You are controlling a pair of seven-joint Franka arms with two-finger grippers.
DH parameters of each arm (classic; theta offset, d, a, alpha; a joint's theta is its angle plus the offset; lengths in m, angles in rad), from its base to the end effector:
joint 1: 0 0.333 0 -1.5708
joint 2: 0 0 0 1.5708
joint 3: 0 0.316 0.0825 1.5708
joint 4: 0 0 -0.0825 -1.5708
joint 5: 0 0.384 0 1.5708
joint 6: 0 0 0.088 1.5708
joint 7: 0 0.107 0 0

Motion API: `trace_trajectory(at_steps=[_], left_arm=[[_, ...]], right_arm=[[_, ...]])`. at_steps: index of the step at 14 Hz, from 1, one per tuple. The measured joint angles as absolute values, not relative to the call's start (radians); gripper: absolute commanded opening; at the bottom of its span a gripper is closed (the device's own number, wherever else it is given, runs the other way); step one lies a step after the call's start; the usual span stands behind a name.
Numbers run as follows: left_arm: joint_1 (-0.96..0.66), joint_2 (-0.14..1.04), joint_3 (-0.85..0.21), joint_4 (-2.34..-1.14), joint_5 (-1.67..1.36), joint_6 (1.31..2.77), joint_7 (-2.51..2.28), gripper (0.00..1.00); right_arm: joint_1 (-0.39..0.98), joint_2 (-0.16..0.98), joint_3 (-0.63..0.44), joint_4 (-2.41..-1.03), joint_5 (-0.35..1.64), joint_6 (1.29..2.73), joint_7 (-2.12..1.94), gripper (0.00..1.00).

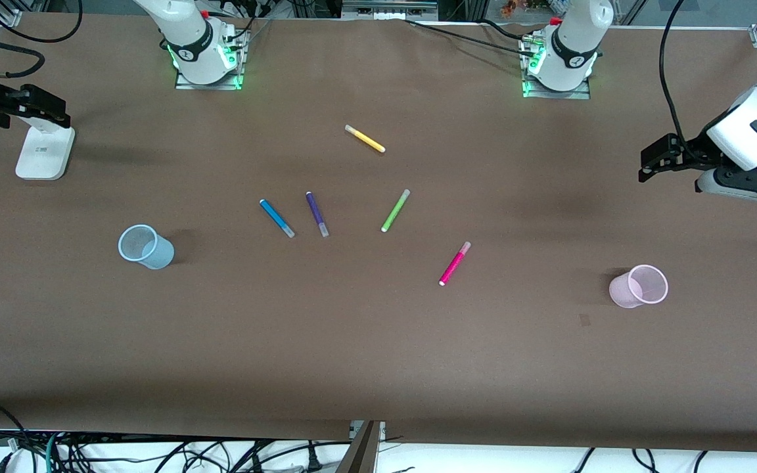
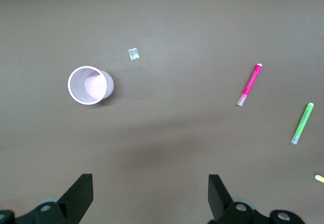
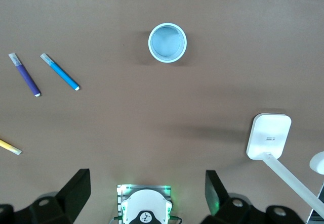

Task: Place pink and blue markers in matching cups
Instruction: 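Move both grippers from rest toward the markers on the table, then grasp the pink marker with the left gripper while the right gripper grasps the blue marker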

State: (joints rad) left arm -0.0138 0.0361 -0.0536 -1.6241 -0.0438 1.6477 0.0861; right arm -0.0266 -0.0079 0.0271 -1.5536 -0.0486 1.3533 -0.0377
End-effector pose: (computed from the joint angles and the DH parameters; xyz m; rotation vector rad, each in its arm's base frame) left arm 0.5688 -0.0423 0.5857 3.0872 -0.2317 -0.0186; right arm 0.5277 -0.0057 0.6200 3.0819 0.0497 -0.2988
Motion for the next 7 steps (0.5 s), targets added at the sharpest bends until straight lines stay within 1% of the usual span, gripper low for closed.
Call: trace_trajectory(at_steps=[2, 4, 7], left_arm=[[-0.02, 0.049, -0.076, -1.627, -0.044, 1.671, 0.086, 1.0], [-0.026, 0.087, -0.114, -1.636, -0.044, 1.727, 0.086, 1.0], [-0.031, 0.199, -0.189, -1.661, -0.044, 1.864, 0.082, 1.0]], right_arm=[[-0.026, 0.003, 0.028, -1.554, -0.048, 1.357, -0.037, 1.0], [-0.022, 0.042, 0.034, -1.554, -0.047, 1.365, -0.037, 1.0], [-0.005, 0.134, 0.039, -1.555, -0.029, 1.387, -0.038, 1.0]])
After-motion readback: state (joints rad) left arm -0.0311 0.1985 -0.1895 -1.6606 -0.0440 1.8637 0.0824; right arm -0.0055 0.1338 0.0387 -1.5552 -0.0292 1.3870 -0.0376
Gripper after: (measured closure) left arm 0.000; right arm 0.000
